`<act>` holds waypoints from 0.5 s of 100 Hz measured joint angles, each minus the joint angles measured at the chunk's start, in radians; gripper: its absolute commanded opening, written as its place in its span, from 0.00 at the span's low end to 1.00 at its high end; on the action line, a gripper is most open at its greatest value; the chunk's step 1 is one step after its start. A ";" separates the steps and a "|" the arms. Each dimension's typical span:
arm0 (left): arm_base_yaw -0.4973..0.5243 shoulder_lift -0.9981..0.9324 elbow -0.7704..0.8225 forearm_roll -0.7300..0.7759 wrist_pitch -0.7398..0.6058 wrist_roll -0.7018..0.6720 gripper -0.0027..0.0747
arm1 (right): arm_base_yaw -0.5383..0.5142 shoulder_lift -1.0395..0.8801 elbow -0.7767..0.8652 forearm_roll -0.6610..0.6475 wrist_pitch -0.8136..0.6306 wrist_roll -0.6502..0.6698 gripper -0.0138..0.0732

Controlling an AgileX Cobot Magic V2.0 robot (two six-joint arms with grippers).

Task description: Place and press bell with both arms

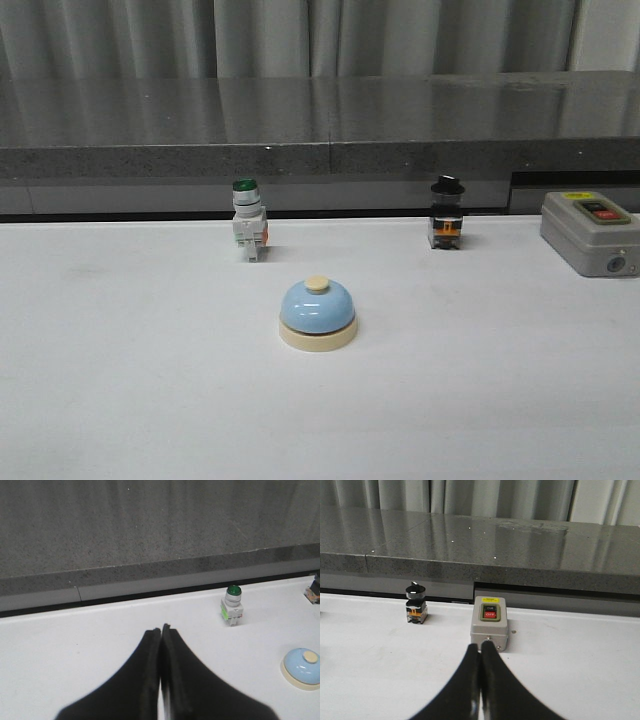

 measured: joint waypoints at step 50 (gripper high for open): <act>0.084 -0.268 0.277 0.169 -0.173 -0.108 0.01 | 0.000 0.000 0.000 0.000 0.000 0.000 0.09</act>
